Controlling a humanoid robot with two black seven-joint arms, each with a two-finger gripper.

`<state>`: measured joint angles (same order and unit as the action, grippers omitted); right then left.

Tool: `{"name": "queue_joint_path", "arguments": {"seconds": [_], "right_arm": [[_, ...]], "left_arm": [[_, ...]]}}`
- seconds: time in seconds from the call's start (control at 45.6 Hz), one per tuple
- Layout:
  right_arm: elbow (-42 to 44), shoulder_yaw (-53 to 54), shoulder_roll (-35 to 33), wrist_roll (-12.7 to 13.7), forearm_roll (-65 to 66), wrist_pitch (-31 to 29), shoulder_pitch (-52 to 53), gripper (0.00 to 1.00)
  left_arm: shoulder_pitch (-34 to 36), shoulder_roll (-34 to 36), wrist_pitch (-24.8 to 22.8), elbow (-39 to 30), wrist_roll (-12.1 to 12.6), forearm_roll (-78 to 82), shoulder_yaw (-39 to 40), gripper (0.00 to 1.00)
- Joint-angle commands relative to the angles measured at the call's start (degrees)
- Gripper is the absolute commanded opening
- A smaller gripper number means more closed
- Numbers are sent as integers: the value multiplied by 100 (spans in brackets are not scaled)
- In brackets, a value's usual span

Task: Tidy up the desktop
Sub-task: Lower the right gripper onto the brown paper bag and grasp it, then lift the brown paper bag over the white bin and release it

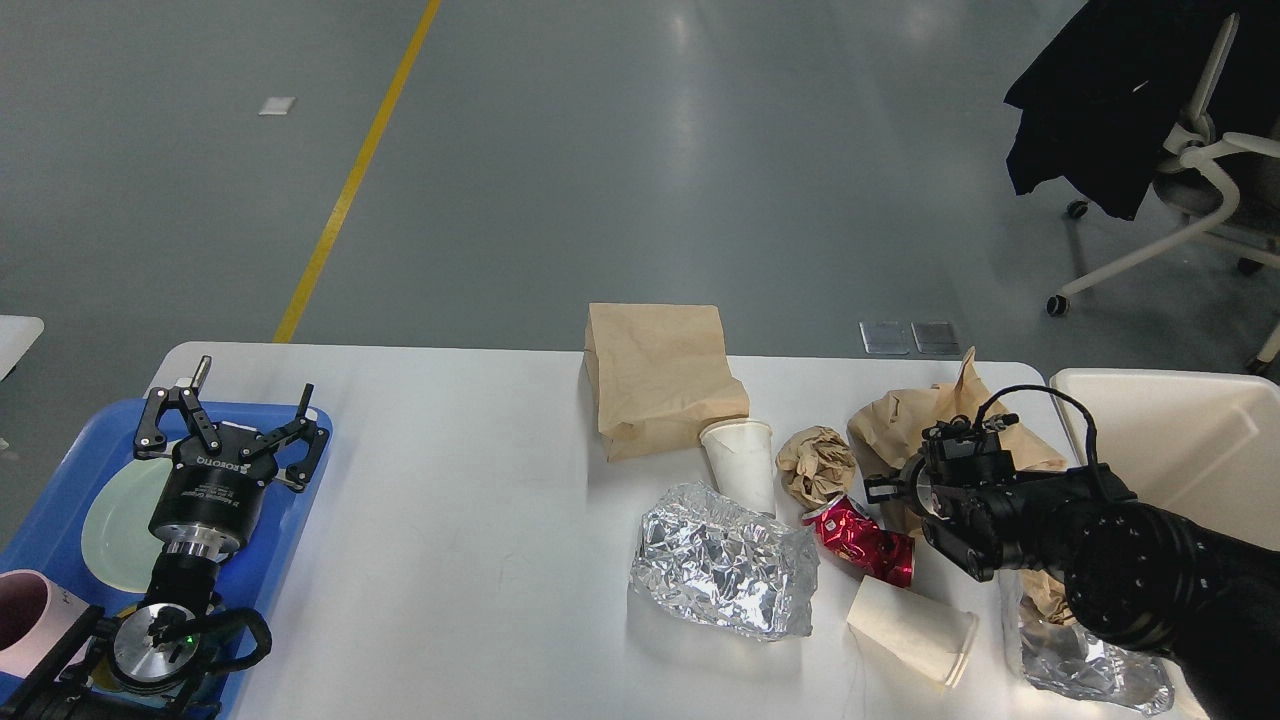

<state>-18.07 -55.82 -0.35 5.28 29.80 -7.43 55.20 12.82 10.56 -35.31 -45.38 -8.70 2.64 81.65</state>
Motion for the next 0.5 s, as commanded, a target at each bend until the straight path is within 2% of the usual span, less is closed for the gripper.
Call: {"name": "queue_joint_path", "arguments": {"seconds": [0.0,0.219,0.373,0.483], "right_arm": [[-83,53,-97,0,-132,-74,192,0],[-908,88,-465,35,-546,-259,1000,0],[-1576,80,-791,377,-563,-452,1773,0],[-2121,27,-1046,571,-651,-864,2538,0]], "left_arm": [[1,8,-2,3,0,0,0,97],[1,-1,7,3,0,0,0,97],[1,-1,-2,-6,0,0,0,97],[1,-1,-2,-6,0,0,0,97]]}}
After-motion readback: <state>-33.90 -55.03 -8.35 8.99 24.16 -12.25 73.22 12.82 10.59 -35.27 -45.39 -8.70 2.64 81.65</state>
